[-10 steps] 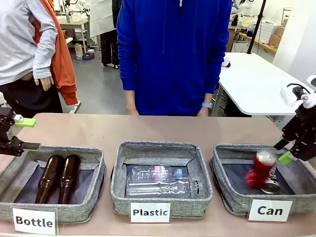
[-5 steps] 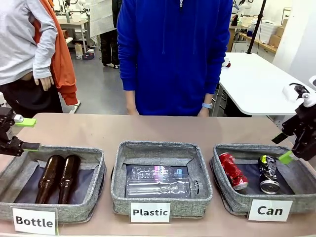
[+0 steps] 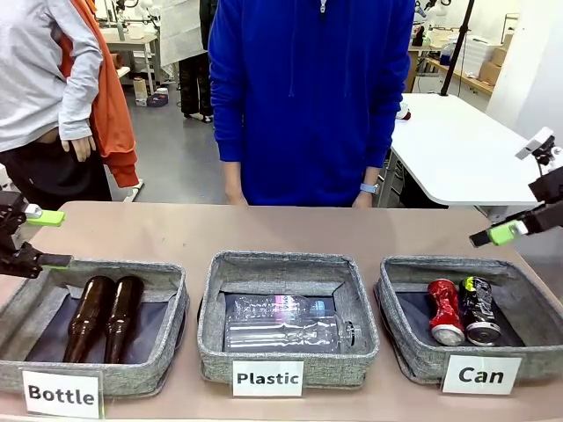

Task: Sort the can waste into the basket.
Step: Pick up the can waste from the table and place it in the right Fabric basket.

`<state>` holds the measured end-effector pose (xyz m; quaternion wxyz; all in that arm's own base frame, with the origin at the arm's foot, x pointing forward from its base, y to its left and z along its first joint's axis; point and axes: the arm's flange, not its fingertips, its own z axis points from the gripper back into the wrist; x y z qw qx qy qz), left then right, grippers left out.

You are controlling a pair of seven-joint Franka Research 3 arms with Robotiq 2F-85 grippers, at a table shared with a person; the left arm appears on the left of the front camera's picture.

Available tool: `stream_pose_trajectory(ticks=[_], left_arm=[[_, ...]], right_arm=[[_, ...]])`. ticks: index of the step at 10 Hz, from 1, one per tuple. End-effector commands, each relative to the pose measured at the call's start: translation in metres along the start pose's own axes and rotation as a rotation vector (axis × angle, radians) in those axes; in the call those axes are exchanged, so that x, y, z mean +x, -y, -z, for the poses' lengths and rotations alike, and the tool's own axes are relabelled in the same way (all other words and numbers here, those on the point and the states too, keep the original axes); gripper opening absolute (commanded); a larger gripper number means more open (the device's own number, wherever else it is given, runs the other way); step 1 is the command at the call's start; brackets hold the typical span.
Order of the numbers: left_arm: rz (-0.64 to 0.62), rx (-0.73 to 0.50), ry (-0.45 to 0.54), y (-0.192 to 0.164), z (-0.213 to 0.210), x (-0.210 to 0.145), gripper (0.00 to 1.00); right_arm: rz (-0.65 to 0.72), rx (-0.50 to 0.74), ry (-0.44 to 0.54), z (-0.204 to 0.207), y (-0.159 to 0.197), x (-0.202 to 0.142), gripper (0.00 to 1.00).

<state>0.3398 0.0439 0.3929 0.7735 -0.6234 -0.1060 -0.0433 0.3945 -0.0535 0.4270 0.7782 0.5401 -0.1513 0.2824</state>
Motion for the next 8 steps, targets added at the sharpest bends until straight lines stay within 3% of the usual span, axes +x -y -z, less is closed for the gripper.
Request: stream_pose_trajectory(ticks=[1, 2, 3, 4, 8], left_arm=[[-0.01, -0.004, -0.005, 0.005, -0.001, -0.001, 1.0], [-0.01, -0.004, -0.005, 0.005, -0.001, -0.001, 1.0], [-0.01, -0.004, -0.005, 0.005, -0.001, -0.001, 1.0], [-0.01, -0.004, -0.005, 0.005, -0.001, -0.001, 1.0], [-0.01, -0.004, -0.005, 0.005, -0.001, -0.001, 1.0]], right_arm=[[0.463, 0.233, 0.33, 0.004, 0.007, 0.023, 1.0], [0.523, 0.261, 0.376, 0.006, 0.01, 0.027, 1.0], [0.558, 0.207, 0.452, 0.006, 0.016, 0.032, 1.0], [0.263, 0.156, 0.133, 0.006, 0.018, 0.012, 1.0], [0.263, 0.156, 0.133, 0.006, 0.018, 0.012, 1.0]])
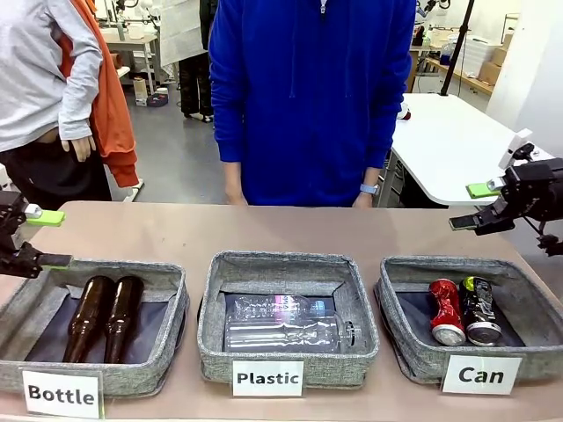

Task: Sort the can waste into the basket.
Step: Pick up the can waste from the table and place it in the right Fabric basket.

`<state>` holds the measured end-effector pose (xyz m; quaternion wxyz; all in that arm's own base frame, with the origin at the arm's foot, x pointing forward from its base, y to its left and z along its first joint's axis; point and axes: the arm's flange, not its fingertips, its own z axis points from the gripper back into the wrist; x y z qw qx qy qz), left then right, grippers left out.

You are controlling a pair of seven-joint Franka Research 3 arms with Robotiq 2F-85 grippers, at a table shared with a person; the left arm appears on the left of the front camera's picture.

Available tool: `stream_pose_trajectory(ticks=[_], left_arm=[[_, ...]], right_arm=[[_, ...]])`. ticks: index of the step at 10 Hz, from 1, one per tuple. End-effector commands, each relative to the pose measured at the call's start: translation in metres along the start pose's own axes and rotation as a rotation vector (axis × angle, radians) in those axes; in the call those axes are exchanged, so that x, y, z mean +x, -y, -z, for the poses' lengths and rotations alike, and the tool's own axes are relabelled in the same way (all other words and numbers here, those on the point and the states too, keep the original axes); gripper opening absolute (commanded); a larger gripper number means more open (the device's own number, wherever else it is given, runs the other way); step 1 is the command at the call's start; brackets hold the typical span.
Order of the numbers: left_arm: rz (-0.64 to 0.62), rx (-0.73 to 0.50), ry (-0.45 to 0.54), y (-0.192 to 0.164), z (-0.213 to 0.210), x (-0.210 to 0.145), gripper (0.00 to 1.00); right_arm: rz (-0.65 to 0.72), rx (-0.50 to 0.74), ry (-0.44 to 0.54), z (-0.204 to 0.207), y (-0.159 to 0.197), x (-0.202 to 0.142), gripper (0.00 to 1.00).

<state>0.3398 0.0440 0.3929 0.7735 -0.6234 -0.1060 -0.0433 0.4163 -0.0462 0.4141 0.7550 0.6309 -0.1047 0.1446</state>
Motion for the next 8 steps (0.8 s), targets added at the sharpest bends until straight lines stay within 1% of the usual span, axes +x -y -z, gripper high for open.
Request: stream_pose_trajectory(ticks=[1, 8], left_arm=[[-0.01, -0.004, -0.005, 0.0051, -0.0012, -0.0009, 1.0], [-0.01, -0.004, -0.005, 0.0051, -0.0012, -0.0009, 1.0]], right_arm=[[-0.017, 0.005, -0.004, -0.0034, -0.0033, -0.0012, 1.0], [-0.017, 0.005, -0.004, -0.0034, -0.0033, -0.0012, 1.0]])
